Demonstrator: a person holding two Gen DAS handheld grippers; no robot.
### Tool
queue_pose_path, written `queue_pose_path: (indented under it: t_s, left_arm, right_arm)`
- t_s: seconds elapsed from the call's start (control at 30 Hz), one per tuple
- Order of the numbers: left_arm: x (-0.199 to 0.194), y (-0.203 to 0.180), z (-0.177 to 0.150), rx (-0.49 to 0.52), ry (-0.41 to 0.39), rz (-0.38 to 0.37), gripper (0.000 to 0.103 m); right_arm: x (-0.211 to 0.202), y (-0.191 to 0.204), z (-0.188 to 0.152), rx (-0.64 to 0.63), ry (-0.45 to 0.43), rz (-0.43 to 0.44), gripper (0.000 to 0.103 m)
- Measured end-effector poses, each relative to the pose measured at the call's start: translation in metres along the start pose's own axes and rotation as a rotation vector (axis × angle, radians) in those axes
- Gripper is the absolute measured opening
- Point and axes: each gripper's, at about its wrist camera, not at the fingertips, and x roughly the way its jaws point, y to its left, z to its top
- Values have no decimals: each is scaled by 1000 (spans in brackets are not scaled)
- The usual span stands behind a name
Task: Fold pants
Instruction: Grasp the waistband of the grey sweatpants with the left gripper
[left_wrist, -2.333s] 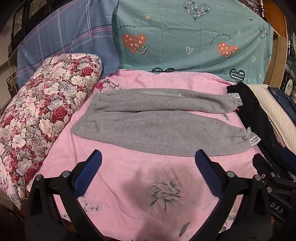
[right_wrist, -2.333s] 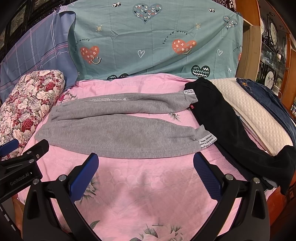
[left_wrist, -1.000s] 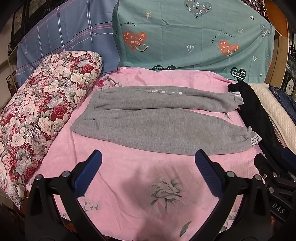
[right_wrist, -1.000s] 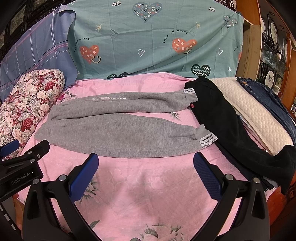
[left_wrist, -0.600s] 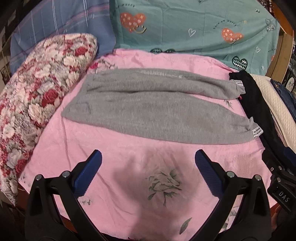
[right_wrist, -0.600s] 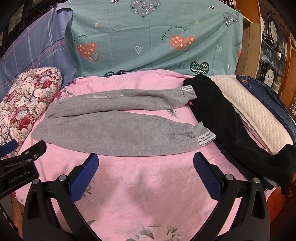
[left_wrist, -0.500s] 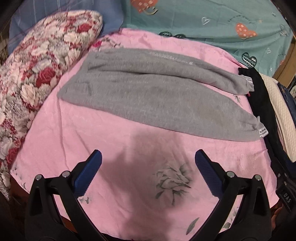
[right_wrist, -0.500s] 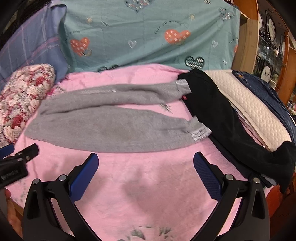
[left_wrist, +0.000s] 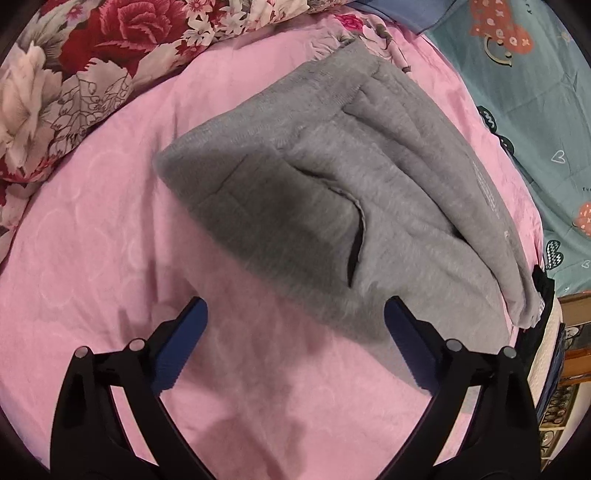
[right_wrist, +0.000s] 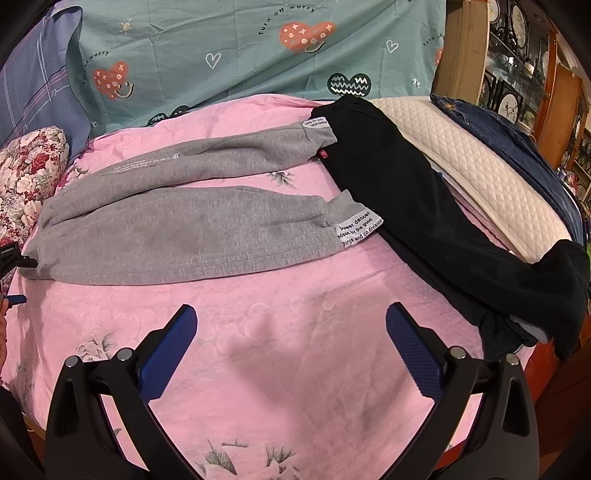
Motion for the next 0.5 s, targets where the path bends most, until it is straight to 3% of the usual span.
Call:
queue_pose_path:
  t_s: [0.1,0.17,0.23,0.37,0.4,0.5]
  left_arm:
    - [3,1,16,-5,-53,8,92]
    - [2,0,24,0,-90,8,72]
    - [2,2,25,2,-99,-41,44]
    - [0,1,21,21,-132,-55,27]
    - [-3,0,19,23,-155,-33,15]
    - [-15,7,11,14,-191,-59,15]
  right_arm:
    - [3,1,1,-3,15,-3,102]
    - [3,2,1,-10,15,-13,102]
    - [1,0,3,-14,10,-24,102]
    - [3,-14,14,-12,20,-15,102]
    - [6,-19,20,-12,40,1,102]
    - [22,-46,49,53,114,38,102]
